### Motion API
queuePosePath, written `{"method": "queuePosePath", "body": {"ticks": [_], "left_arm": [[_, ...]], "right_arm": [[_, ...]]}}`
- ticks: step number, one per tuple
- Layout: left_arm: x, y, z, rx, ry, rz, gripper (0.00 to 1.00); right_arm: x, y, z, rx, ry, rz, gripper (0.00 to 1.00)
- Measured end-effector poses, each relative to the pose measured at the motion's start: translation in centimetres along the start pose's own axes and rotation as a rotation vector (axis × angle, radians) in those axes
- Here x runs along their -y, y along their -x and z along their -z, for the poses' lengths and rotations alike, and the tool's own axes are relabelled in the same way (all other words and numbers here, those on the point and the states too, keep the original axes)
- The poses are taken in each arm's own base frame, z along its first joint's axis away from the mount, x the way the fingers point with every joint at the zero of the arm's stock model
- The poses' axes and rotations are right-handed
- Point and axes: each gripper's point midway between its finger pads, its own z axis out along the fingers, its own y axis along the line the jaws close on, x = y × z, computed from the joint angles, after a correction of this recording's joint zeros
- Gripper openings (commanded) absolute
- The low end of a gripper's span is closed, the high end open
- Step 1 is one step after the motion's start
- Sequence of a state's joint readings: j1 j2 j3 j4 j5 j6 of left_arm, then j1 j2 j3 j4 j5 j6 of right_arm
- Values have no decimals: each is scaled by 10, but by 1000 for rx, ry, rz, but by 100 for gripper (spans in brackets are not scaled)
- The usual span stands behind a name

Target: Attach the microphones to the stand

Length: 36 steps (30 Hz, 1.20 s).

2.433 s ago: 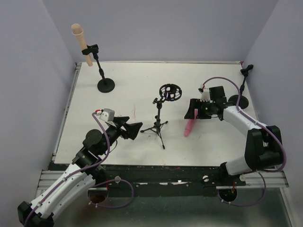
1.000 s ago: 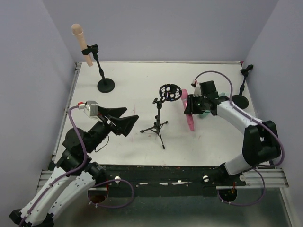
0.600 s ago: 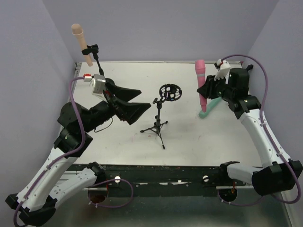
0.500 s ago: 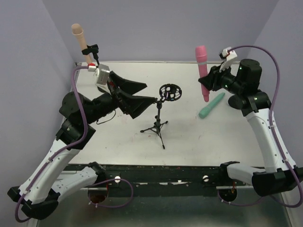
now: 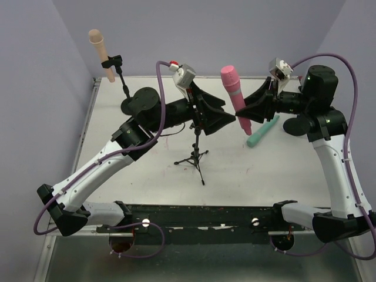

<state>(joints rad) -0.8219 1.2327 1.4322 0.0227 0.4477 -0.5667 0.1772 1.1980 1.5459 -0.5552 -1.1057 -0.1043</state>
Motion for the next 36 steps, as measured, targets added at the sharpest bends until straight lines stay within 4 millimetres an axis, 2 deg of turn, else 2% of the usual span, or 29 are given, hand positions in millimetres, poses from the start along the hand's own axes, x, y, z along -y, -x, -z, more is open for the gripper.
{"method": "queuePosePath", "body": {"ticks": [4,8,20,23,26,28,36], "left_arm": [[1,-5,-16,20,-8,-24,74],[-7,-9,-29,40,23,-49,67],[-15,-4,-44,64,73,-94,73],[-22,-8,-46,48,98,-89,76],[-34,-22,-49,6,136,-79,77],[-40,-30,-49,-22,156,-74,76],[-37,-32,-48,-43,150,-103,66]], "right_arm": [[-14,-13,-1,-6,85,-63,10],[-17,-14,0,2,111,-87,11],[-18,-12,-1,19,132,-125,11],[-24,-15,-2,17,170,-131,10],[-33,-16,0,17,203,-129,11],[-35,-16,0,17,210,-128,11],[-38,-19,0,15,236,-133,11]]}}
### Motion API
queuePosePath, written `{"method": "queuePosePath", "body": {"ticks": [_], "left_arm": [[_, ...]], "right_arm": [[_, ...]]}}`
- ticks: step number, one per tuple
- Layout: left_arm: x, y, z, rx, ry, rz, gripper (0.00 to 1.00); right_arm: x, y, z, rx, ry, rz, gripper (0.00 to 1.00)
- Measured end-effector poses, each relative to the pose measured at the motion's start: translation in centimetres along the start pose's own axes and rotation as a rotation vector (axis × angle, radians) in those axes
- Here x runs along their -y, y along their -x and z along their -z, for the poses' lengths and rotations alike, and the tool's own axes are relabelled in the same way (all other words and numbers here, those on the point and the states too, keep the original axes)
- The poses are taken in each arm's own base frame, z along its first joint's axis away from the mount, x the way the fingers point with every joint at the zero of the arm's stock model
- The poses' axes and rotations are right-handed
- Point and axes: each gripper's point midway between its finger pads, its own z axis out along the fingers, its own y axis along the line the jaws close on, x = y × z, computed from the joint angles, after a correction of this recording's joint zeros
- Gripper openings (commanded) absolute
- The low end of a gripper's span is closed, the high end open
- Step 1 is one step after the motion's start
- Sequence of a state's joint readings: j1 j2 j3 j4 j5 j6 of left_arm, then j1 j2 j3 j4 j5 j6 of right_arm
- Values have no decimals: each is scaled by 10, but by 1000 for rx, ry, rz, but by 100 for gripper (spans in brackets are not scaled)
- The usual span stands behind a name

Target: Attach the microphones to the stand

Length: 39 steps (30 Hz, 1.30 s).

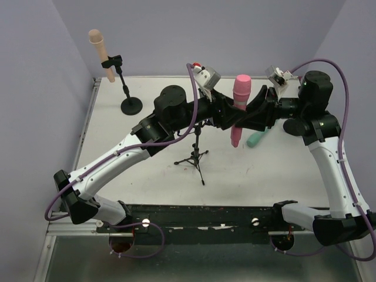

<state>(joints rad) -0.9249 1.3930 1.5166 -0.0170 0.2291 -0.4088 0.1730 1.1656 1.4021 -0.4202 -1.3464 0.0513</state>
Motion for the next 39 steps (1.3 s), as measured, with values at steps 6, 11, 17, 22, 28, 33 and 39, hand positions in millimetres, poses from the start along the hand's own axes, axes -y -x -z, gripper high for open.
{"method": "queuePosePath", "body": {"ticks": [6,11,17,22,28,33,39], "left_arm": [[10,0,1,-11,-52,-3,50],[13,-1,1,-19,-73,-4,21],[16,0,1,-14,-87,-5,1],[15,-2,6,1,-91,-5,0],[8,5,32,46,-61,-17,0],[-3,34,60,141,-8,-50,0],[-23,82,79,282,87,-136,0]], "right_arm": [[0,-4,0,-3,9,-11,11],[-1,-7,0,-3,9,-10,13],[-2,-6,0,-1,5,8,37],[-3,-8,1,0,1,11,87],[-4,-6,8,6,-32,72,100],[2,-10,21,9,-116,120,100],[36,-42,36,-12,-310,109,100]]}}
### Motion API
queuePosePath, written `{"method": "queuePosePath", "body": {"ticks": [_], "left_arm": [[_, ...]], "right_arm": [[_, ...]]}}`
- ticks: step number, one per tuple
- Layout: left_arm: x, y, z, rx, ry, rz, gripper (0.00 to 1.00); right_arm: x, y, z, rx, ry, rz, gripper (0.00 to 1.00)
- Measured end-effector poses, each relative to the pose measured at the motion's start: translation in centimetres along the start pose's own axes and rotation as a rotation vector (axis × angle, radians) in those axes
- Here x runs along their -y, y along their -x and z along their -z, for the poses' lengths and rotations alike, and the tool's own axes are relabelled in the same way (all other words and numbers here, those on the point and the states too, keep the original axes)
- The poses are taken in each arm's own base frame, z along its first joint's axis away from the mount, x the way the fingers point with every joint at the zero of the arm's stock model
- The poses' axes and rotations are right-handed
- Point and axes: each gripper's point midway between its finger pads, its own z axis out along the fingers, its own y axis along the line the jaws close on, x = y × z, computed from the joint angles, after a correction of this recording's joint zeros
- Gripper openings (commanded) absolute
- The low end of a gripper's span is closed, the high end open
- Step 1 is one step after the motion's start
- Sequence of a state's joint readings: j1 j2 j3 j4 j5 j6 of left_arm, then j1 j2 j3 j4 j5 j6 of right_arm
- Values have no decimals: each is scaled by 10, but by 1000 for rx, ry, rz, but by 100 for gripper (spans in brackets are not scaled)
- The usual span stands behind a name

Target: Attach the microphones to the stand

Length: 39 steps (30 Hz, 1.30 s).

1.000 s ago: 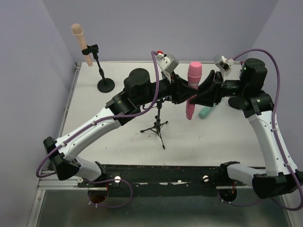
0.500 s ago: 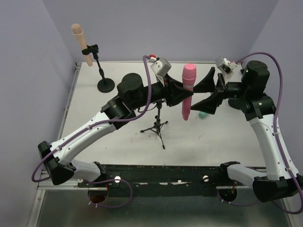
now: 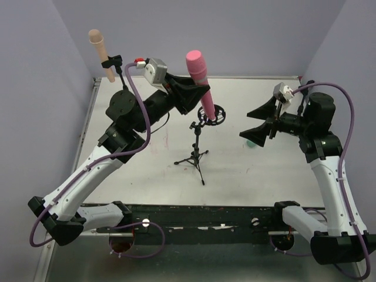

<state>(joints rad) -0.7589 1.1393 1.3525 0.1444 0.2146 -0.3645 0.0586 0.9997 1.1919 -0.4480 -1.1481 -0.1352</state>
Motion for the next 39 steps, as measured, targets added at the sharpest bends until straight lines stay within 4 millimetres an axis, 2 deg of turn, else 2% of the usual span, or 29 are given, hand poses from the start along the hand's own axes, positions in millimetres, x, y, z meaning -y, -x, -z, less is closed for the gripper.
{"method": "queuePosePath", "body": {"ticks": [2,5,8,12,16,23,39], "left_arm": [[-7,8,-6,23,20,-17,0],[-24,9,-23,33,55,-39,0],[-40,-2,-41,13,82,-52,0],[-54,-24,-57,-41,101,-68,0],[-60,-39,-58,-94,115,-88,0],[-64,-50,-53,-141,120,-116,0],[-56,-81,-43,-275,56,-104,0]], "right_arm": [[15,-23,0,-25,-65,-30,100],[37,-63,1,-68,-151,-87,100],[52,-98,4,-100,-214,-141,100],[63,-122,11,-107,-264,-168,100],[67,-125,13,-97,-280,-151,100],[69,-119,13,-79,-285,-116,100],[72,-121,17,-73,-302,-116,100]]}}
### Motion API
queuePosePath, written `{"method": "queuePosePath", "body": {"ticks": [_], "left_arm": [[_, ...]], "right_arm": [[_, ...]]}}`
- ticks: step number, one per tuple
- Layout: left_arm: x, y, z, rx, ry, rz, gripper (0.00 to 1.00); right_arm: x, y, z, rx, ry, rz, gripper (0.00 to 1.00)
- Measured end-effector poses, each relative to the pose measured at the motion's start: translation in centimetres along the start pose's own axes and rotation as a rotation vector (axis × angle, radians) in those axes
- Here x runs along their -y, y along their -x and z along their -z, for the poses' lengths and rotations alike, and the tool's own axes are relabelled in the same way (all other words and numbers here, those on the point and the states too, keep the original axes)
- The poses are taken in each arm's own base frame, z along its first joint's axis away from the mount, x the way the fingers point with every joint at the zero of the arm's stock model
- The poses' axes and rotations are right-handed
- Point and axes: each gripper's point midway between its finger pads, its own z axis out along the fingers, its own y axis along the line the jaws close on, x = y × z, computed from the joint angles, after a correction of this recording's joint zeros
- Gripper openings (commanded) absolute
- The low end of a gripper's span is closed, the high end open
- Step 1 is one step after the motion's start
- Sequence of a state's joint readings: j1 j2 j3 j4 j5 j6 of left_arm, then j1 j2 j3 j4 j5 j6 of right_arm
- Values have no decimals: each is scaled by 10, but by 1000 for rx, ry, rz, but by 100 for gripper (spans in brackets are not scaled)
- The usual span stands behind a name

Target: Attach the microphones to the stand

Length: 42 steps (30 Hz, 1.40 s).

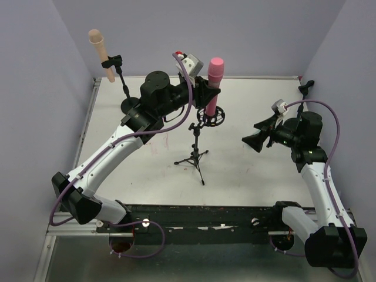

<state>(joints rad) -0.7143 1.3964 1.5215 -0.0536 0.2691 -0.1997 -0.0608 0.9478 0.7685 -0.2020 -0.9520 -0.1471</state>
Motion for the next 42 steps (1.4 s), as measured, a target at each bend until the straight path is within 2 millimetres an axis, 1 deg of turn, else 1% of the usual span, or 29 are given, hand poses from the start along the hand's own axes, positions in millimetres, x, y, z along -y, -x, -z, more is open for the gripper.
{"method": "queuePosePath", "body": {"ticks": [11,14,16,18,19,22,24,25,26,27,28,30,32,34,36,42], "left_arm": [[1,-10,-8,12,-32,-3,0],[-1,-37,-8,-45,-32,19,0],[-5,-62,-9,-102,-23,40,0],[-8,-81,-10,-145,-15,58,0],[-9,-88,-10,-160,-13,65,0],[-9,-92,-9,-168,-12,74,1],[-8,-91,-9,-165,-18,77,13],[-8,-92,-9,-165,-18,81,25],[-8,-93,-8,-164,-18,83,34],[-7,-95,-7,-167,-17,86,46],[-7,-96,-6,-168,-16,91,55],[-7,-94,-4,-166,-13,102,68],[-6,-90,-2,-156,-5,116,77],[-4,-78,4,-131,4,118,82],[-3,-66,10,-104,10,115,85],[9,-18,38,12,8,70,93]], "right_arm": [[-1,-1,0,0,7,-2,100],[-1,-1,0,0,7,-1,100],[-1,-1,0,0,7,-2,100],[-1,-1,0,0,7,-1,100],[-1,-1,0,0,7,-1,100],[-1,-1,0,0,8,-1,100],[-1,-1,0,0,8,-1,100],[-1,-1,0,0,8,-1,100],[-1,-1,0,0,8,-1,100],[-1,-1,0,0,8,-1,100],[-1,-1,0,0,8,-1,100],[-1,-1,0,0,9,-1,100],[-2,-1,0,0,10,-1,100],[-2,-1,0,1,13,-2,100],[-3,-2,0,0,16,-2,100],[-5,-4,0,-1,32,9,100]]}}
